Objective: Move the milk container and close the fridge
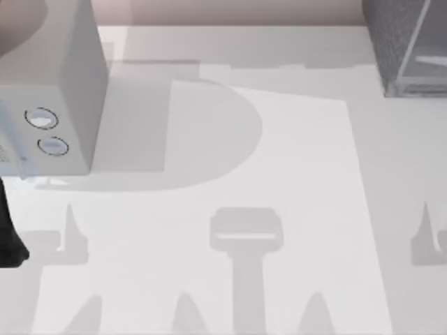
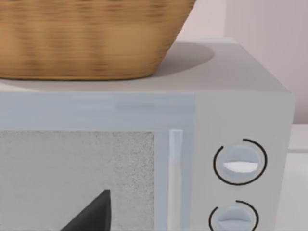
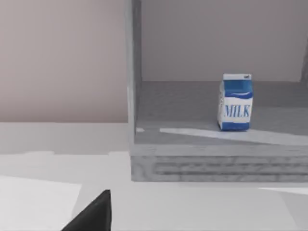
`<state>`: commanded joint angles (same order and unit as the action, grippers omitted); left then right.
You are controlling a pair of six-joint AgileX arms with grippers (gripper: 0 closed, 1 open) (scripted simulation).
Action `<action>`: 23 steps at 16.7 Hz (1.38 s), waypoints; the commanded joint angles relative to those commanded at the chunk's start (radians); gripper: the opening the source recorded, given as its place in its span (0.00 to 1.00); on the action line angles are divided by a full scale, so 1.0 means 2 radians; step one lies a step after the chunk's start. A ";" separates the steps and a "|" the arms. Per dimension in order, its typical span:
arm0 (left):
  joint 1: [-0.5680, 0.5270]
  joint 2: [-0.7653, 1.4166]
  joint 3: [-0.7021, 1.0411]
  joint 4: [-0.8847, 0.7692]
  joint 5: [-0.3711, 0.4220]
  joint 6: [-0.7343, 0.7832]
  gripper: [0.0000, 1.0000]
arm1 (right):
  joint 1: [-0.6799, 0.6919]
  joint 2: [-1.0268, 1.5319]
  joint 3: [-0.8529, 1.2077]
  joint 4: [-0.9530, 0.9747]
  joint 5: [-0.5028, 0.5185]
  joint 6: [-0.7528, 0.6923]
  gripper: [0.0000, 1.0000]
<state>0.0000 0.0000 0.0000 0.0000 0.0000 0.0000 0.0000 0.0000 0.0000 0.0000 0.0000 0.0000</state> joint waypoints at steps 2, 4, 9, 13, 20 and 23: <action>0.000 0.000 0.000 0.000 0.000 0.000 1.00 | -0.002 0.002 0.001 0.001 0.000 0.000 1.00; 0.000 0.000 0.000 0.000 0.000 0.000 1.00 | -0.002 -0.002 0.005 -0.005 0.000 0.000 1.00; 0.000 0.000 0.000 0.000 0.000 0.000 1.00 | -0.005 -0.068 0.059 -0.111 0.004 0.001 1.00; 0.000 0.000 0.000 0.000 0.000 0.000 1.00 | -0.003 -0.155 0.130 -0.270 0.003 -0.001 1.00; 0.000 0.000 0.000 0.000 0.000 0.000 1.00 | 0.001 -0.316 0.262 -0.576 0.002 -0.005 1.00; 0.000 0.000 0.000 0.000 0.000 0.000 1.00 | 0.001 -0.367 0.304 -0.673 0.003 -0.006 1.00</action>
<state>0.0000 0.0000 0.0000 0.0000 0.0000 0.0000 0.0015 -0.7348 0.6072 -1.3463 0.0055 -0.0123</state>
